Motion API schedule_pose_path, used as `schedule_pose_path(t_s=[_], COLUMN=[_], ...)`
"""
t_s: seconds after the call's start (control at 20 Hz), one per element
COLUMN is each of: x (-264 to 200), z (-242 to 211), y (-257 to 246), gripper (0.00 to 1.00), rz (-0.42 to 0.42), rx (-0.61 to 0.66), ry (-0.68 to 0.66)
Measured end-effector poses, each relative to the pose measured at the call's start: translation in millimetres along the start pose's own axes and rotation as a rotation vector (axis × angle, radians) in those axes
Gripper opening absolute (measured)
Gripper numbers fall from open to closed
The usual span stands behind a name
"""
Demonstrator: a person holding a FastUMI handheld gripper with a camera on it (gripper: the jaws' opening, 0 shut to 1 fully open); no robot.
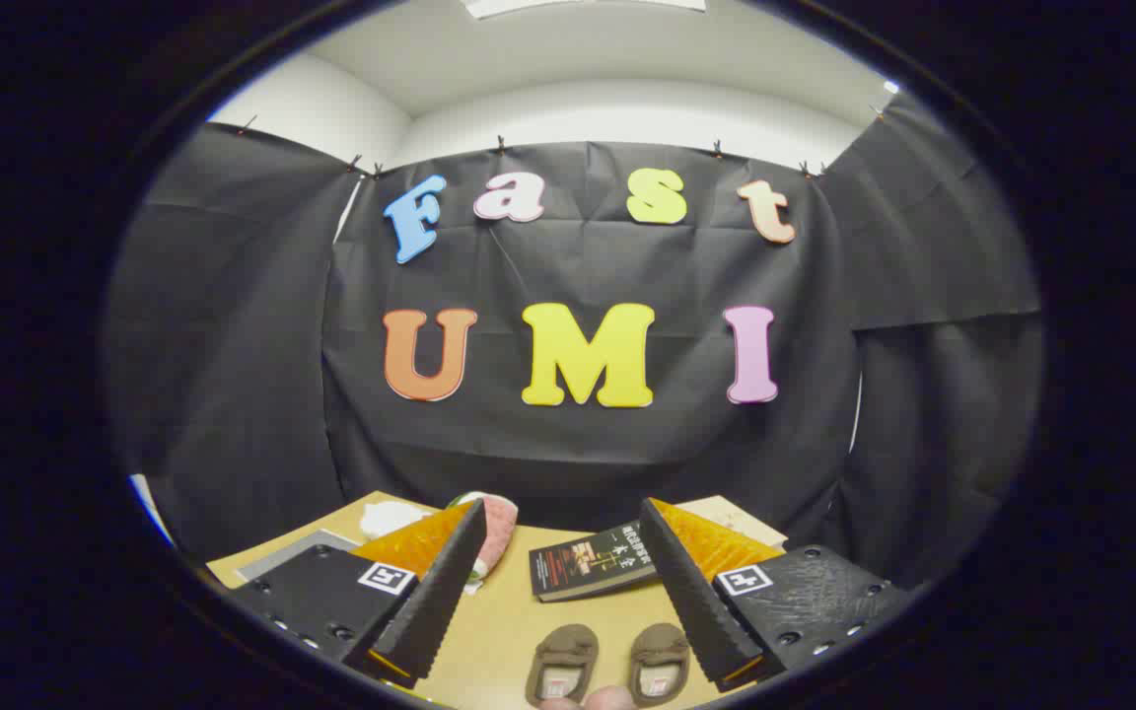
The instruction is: Open the storage box then place both shoes into the box .Put the left shoe in first, then the right shoe, with the right side of both shoes facing outward in a uniform manner.
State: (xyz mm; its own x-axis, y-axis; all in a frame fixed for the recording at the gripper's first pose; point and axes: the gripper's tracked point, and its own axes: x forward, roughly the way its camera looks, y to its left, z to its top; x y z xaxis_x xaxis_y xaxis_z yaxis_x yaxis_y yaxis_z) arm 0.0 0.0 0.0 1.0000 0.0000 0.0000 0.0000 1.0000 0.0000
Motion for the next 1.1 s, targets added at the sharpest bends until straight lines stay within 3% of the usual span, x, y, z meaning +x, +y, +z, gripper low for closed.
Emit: schedule_pose_path(t_s=[0.5,0.85,1.1], x=[10.6,17.4,19.3], z=[-3.1,-14.5,-37.6], y=[-16.5,-1.7,34.3], gripper=[0.95,0.94,0.95], rz=[-0.006,0.066,0.183], rx=[0.037,0.053,0.093], ry=[-0.002,0.028,0.084])
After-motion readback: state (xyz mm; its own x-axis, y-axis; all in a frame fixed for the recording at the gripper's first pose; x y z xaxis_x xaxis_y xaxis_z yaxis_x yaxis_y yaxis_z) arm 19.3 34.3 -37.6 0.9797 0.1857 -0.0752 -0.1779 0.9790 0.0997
